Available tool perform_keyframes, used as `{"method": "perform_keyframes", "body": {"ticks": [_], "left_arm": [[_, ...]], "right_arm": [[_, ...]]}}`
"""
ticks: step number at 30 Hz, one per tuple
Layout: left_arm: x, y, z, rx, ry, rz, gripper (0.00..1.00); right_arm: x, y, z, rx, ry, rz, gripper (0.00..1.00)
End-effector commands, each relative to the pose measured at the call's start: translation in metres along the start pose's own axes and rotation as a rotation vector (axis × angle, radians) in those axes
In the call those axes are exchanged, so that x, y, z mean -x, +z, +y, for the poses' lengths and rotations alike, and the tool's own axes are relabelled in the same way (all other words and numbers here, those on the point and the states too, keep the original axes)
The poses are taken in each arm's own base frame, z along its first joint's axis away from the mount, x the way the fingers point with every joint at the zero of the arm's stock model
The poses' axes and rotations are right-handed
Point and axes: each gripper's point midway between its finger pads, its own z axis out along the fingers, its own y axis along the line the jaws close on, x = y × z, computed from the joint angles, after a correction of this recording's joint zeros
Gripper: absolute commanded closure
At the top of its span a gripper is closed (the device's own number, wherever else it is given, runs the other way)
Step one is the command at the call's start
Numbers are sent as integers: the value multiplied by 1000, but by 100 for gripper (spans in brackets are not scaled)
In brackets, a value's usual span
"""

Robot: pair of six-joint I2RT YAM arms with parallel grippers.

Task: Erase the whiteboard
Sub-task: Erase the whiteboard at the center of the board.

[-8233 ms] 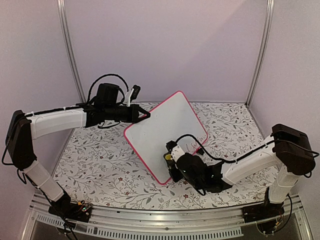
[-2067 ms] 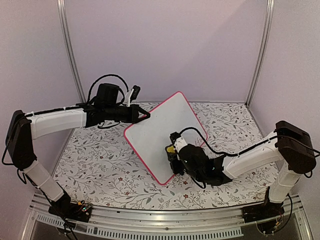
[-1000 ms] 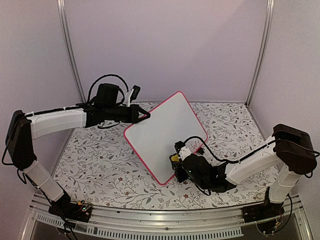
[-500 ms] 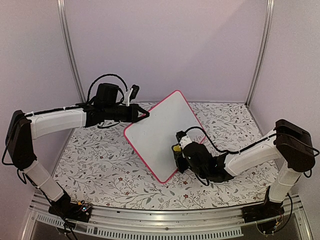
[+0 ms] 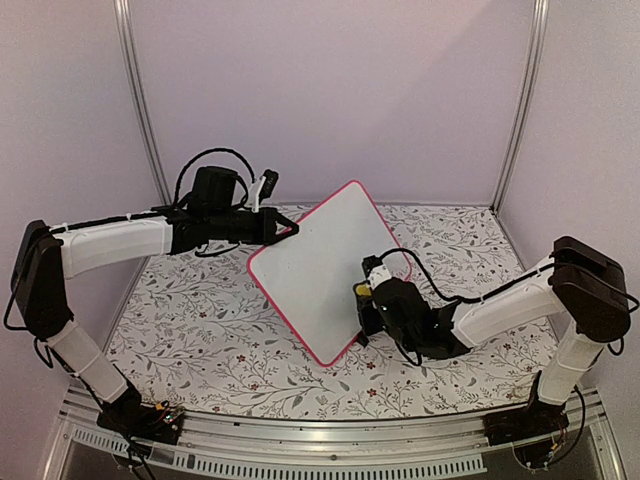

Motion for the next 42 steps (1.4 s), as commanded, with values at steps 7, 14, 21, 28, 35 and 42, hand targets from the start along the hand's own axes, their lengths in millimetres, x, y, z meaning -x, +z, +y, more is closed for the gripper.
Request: {"method": "perform_keyframes", "body": {"ticks": [7, 14, 21, 28, 35, 42], "left_arm": [[-39, 7, 6, 7, 33, 121, 100], [-39, 6, 7, 11, 35, 119, 100], [-38, 6, 7, 11, 36, 119, 100], [-38, 6, 6, 11, 35, 118, 100], [-39, 7, 7, 10, 33, 122, 100], [-41, 8, 8, 13, 33, 125, 100]], "right_arm": [[-22, -5, -20, -24, 35, 47, 86], [-5, -9, 5, 112, 42, 7, 86], [17, -15, 11, 142, 41, -47, 85], [-2, 5, -31, -52, 34, 23, 85], [-10, 5, -44, -60, 60, 52, 85], [-17, 1, -11, 62, 37, 59, 86]]}}
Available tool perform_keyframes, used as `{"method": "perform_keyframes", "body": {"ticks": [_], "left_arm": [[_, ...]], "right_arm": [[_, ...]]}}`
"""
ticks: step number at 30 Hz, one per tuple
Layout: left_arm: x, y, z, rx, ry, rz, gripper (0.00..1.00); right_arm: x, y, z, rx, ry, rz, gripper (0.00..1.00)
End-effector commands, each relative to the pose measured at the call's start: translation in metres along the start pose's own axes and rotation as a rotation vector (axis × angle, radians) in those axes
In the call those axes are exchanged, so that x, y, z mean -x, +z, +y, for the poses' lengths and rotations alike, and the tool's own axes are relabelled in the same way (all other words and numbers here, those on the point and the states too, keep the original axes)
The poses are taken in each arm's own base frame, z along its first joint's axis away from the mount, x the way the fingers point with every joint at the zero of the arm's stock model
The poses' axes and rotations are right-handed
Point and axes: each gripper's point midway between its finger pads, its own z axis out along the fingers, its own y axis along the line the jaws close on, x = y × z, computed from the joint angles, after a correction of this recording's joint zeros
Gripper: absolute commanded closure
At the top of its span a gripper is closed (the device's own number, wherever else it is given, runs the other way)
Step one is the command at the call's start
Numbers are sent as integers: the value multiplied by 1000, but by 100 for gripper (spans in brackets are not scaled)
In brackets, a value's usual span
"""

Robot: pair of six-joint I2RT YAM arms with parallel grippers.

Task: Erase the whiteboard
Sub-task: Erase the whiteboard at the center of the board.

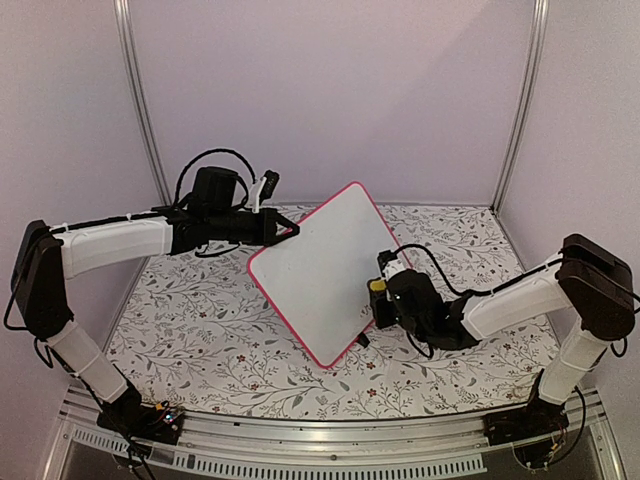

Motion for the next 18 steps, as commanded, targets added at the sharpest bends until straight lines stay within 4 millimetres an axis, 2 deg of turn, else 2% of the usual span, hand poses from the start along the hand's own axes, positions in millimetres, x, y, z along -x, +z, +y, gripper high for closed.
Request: {"method": "perform_keyframes", "body": {"ticks": [1, 7, 9, 11, 14, 18], "left_arm": [[-39, 8, 10, 22, 32, 119, 100], [-40, 9, 11, 24, 30, 121, 100], [-39, 9, 10, 22, 31, 121, 100], [-40, 9, 10, 21, 30, 123, 100], [-40, 9, 11, 23, 29, 124, 100], [-39, 9, 10, 23, 32, 120, 100]], "right_arm": [[-13, -4, 26, 85, -34, 17, 86], [-18, -17, 50, 134, -93, 8, 86], [-19, -19, 51, 137, -109, 7, 85], [-19, -18, 45, 97, -116, 7, 85], [-21, -4, 28, -2, -131, 50, 86], [-32, 13, -5, -125, -123, 121, 86]]}}
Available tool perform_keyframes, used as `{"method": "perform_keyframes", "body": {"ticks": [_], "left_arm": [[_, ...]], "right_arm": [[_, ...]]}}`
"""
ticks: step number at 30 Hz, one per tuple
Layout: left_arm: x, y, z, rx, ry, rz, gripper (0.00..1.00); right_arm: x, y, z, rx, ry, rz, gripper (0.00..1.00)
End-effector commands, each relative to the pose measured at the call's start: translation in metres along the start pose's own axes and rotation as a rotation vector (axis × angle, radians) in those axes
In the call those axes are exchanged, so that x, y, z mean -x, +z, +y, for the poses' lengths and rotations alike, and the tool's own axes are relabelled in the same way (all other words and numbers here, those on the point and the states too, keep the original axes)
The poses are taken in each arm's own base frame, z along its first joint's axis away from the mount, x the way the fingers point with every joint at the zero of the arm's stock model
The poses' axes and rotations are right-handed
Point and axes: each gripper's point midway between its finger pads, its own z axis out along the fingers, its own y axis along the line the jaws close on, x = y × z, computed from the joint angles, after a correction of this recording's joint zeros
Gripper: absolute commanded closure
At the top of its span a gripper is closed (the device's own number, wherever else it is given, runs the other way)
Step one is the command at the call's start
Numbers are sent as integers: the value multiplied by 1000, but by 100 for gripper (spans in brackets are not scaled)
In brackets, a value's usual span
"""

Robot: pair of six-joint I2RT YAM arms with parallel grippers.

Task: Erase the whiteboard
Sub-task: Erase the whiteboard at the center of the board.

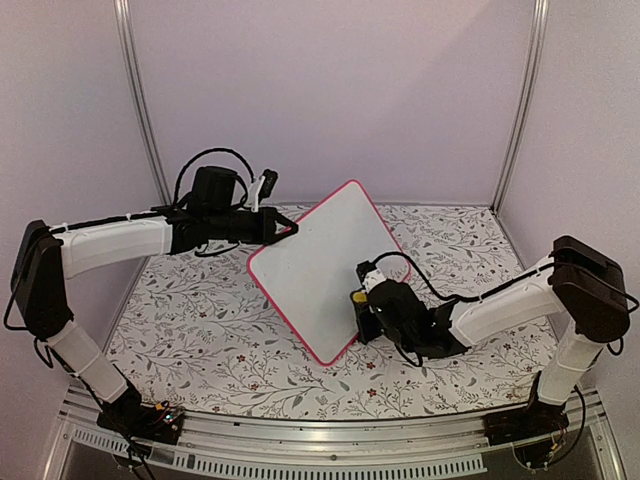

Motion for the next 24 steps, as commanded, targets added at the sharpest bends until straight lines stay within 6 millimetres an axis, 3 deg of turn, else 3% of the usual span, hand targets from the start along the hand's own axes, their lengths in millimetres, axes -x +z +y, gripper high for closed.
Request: {"method": "perform_keyframes", "body": {"ticks": [1, 11, 19, 24], "left_arm": [[-41, 8, 9, 15, 33, 125, 100], [-39, 7, 7, 9, 34, 121, 100], [-39, 8, 7, 8, 32, 123, 100], [-40, 8, 7, 10, 33, 124, 100]], "right_arm": [[-23, 20, -51, -188, -8, 103, 86], [-11, 25, -99, -321, 18, 120, 86], [8, 17, -83, -228, -3, 69, 86], [10, 14, -66, -183, -54, 60, 87]]}}
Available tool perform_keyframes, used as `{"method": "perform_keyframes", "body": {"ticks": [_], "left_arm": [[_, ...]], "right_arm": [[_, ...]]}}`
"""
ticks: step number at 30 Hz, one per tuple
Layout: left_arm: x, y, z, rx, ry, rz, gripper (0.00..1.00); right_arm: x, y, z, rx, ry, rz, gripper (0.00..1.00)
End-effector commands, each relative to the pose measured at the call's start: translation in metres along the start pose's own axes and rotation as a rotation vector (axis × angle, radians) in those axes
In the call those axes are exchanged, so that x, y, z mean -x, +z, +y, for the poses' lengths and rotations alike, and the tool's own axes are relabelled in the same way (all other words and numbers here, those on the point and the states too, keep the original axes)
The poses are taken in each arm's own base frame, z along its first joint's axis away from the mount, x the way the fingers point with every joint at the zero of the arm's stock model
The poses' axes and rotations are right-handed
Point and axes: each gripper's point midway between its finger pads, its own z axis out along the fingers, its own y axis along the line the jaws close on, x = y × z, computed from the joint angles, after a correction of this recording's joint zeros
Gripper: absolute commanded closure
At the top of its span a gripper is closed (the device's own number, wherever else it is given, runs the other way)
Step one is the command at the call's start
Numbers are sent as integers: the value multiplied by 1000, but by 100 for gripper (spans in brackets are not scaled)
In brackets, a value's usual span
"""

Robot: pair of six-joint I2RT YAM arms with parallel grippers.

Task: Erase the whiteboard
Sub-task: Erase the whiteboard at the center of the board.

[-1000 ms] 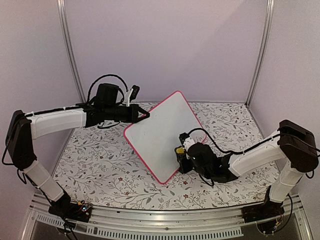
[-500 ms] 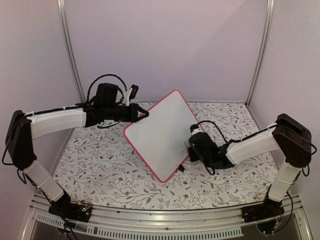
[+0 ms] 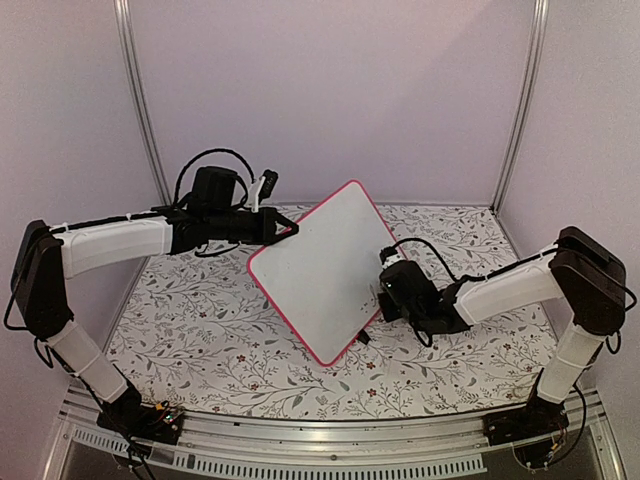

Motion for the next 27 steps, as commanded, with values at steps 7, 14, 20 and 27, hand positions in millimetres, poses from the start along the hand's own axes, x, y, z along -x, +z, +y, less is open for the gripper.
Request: {"method": "perform_keyframes", "body": {"ticks": [7, 14, 20, 27], "left_arm": [[-42, 10, 7, 10, 38, 131, 100], [-41, 9, 7, 9, 39, 129, 100], [-40, 8, 6, 8, 41, 125, 100], [-39, 7, 5, 8, 41, 123, 100]], "right_arm": [[7, -15, 41, 137, -79, -43, 87], [7, -31, 73, 248, -137, -76, 86], [12, -49, 90, 348, -146, -111, 86], [24, -54, 78, 305, -120, -149, 85]]}}
